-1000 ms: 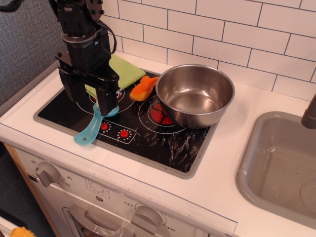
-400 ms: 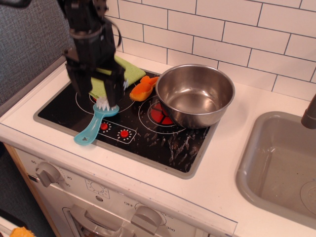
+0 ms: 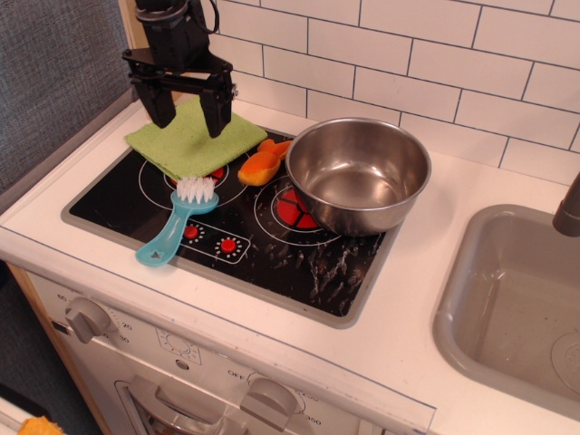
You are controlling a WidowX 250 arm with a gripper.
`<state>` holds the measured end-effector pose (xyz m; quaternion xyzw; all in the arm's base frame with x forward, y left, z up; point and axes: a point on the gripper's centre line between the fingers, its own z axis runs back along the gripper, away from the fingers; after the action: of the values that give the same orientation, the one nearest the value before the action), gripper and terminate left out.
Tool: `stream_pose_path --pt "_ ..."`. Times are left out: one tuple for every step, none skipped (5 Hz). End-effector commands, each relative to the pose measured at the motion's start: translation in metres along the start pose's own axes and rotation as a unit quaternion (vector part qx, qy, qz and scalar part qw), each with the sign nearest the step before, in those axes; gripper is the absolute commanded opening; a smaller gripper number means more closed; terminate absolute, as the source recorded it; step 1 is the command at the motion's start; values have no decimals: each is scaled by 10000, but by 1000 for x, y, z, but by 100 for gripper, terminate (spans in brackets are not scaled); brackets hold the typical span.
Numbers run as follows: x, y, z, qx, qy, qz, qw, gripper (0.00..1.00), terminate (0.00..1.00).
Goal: Move the green towel so its to the left of the brush.
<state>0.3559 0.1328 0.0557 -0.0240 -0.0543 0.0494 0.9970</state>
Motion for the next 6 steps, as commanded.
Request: stream_pose_path --pt "29 17 -29 180 167 -104 9996 100 0" --pt "27 16 -42 322 352 -344 9983 100 0" --pt "16 16 -57 471 659 -513 9954 100 0" --pt "-2 15 -64 440 821 -505 9944 100 0" --pt "-29 22 -53 442 723 -296 9960 100 0" --pt "-55 41 -40 411 598 138 9973 100 0"
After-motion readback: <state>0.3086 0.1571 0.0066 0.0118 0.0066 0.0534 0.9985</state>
